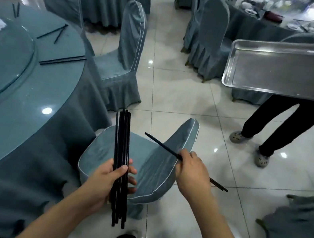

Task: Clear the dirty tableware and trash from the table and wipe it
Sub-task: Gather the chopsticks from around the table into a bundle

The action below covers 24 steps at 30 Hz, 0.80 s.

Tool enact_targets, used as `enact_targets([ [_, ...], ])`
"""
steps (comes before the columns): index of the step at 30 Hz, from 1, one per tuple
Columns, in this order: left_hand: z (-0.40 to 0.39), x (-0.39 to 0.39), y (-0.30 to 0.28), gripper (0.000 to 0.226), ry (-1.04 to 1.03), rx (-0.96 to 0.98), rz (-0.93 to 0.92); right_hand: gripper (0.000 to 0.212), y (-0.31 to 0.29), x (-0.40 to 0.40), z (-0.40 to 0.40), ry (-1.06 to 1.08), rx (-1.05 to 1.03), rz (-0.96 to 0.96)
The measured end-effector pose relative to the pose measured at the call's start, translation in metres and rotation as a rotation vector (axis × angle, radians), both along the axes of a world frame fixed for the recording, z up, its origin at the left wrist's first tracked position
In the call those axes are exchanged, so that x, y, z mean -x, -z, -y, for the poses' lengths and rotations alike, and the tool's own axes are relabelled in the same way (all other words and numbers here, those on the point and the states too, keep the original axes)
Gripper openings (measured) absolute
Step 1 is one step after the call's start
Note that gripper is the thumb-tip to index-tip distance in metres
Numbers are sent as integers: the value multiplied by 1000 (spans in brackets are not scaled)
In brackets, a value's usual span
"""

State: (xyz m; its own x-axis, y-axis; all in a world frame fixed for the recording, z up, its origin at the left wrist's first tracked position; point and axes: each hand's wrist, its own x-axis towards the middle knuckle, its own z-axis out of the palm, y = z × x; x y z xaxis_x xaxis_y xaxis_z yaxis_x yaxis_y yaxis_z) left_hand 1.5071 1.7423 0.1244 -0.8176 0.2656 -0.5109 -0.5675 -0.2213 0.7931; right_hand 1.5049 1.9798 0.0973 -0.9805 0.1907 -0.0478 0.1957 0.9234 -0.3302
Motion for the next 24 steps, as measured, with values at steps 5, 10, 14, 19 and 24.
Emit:
enact_targets([
  [5, -50, 35, 6, 22, -72, -22, 6, 19, 4, 56, -49, -56, 15, 7],
  [10, -105, 84, 12, 23, -143, -57, 18, 21, 6, 123, -97, -131, 7, 30],
  [14, -147, 121, 6, 22, -188, -73, 42, 21, 3, 172, -132, -184, 15, 24],
  [19, -186, 159, -1, 21, -240, -80, 43, 22, 3, 227, -164, -217, 50, 25],
  [24, -232, 215, 4, 20, -374, -49, 55, 19, 7, 304, -197, -331, 60, 26],
])
